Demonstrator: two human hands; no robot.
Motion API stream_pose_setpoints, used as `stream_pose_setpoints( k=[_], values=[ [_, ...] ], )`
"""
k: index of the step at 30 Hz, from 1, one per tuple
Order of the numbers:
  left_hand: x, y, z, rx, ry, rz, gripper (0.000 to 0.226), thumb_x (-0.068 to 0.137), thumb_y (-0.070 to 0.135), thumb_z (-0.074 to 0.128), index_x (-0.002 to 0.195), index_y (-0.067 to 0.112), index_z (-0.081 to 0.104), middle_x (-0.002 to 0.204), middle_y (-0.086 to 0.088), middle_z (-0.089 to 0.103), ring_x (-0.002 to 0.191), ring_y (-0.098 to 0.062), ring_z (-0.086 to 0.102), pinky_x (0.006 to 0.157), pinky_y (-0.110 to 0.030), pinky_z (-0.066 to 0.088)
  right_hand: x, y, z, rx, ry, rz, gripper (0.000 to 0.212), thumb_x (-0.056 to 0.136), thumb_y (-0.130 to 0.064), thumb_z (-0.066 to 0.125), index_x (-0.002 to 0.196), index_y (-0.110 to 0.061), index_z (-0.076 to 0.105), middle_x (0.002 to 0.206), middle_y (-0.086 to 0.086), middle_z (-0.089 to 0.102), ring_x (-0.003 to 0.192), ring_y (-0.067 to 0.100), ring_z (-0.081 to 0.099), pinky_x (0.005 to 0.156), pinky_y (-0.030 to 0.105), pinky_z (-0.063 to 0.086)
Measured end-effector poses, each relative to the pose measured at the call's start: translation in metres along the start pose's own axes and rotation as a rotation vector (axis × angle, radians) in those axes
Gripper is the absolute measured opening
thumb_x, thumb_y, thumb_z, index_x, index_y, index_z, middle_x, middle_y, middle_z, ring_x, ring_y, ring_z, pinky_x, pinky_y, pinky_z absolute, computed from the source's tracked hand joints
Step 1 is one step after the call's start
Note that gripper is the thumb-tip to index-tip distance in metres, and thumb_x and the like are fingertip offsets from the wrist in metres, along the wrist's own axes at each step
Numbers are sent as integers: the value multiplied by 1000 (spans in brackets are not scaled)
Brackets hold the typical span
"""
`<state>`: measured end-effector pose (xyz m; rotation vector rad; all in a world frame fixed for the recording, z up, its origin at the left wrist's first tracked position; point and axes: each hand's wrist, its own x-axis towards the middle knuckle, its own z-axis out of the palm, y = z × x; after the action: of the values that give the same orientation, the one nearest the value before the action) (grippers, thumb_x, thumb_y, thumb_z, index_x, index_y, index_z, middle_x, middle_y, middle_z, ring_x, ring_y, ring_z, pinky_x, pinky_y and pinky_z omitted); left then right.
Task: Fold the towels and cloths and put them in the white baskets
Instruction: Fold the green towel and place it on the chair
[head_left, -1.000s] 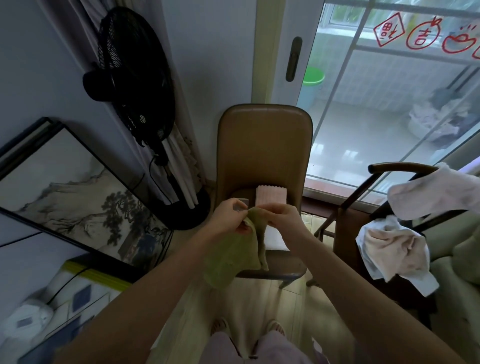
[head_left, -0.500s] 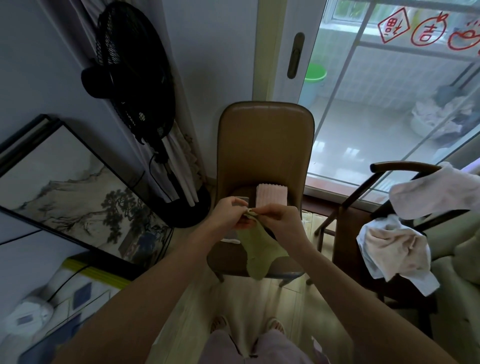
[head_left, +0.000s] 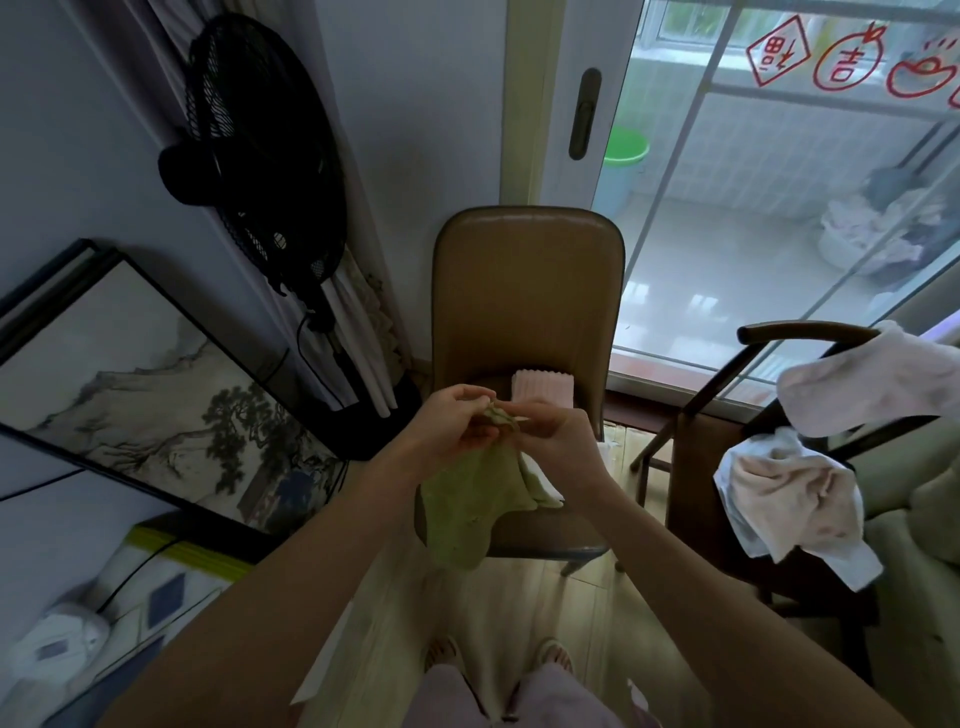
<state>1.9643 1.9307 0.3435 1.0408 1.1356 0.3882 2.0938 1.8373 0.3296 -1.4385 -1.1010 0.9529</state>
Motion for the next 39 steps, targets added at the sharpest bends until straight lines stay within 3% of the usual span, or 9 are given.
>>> stream_pose_setpoints(
  k=[3,5,8,16,21,25,31,35,39],
  values=[
    [-8,10,-12,174,5,236,23,102,20,46,115,11,62,82,-1,69,72,-8,65,63,-20,52,7,-7,-4,87,26,49,29,81,3,71,101,-18,72,90,-4,75,90,14,71,81,29,57],
    [-14,20,-20,334,-32,448,23,98,25,53,117,17,64,97,4,67,89,-5,63,76,-18,52,16,-13,-9,96,48,85,32,76,2,76,104,-8,64,85,0,73,86,18,71,80,35,58],
    [-20,31,-20,478,-160,535,31,93,30,59,123,23,63,122,9,62,111,1,57,93,-17,47,31,-27,-16,106,55,116,37,74,2,77,100,-9,52,79,2,71,80,17,71,76,33,57],
    [-8,48,-1,310,32,749,11,95,14,59,95,7,68,91,-10,67,82,-9,61,74,-22,50,44,-50,-26,97,100,21,33,76,-2,79,95,-2,52,75,6,67,72,12,67,72,26,55],
    [0,83,21,122,333,770,22,99,28,50,103,9,60,96,-4,65,85,-9,60,79,-18,48,41,-32,-29,-54,40,34,16,85,-5,70,83,-13,57,58,-12,54,61,9,55,65,28,51],
    [9,92,24,202,494,824,15,101,27,46,99,13,51,85,10,53,74,8,50,69,-5,38,42,-4,-37,-447,-56,62,5,90,-17,56,86,-15,55,75,0,59,78,22,57,94,50,43],
    [27,74,15,210,713,808,15,103,21,43,102,9,52,88,12,45,86,-10,45,72,-7,31,30,-12,-48,-484,128,-61,33,76,5,46,94,-21,36,80,-4,47,68,16,49,63,39,44],
    [37,63,4,246,771,747,24,103,24,42,101,4,54,101,-8,51,88,-15,46,78,-16,32,34,-13,-59,-664,95,-288,30,78,2,50,99,-20,45,97,-8,48,72,15,52,65,32,45],
    [44,56,-6,289,789,763,23,103,26,41,95,7,53,93,-9,54,84,-22,52,77,-34,41,34,-11,-65,-751,11,-307,30,84,-3,54,109,-19,50,104,-9,55,72,16,56,63,24,41]
  ],
)
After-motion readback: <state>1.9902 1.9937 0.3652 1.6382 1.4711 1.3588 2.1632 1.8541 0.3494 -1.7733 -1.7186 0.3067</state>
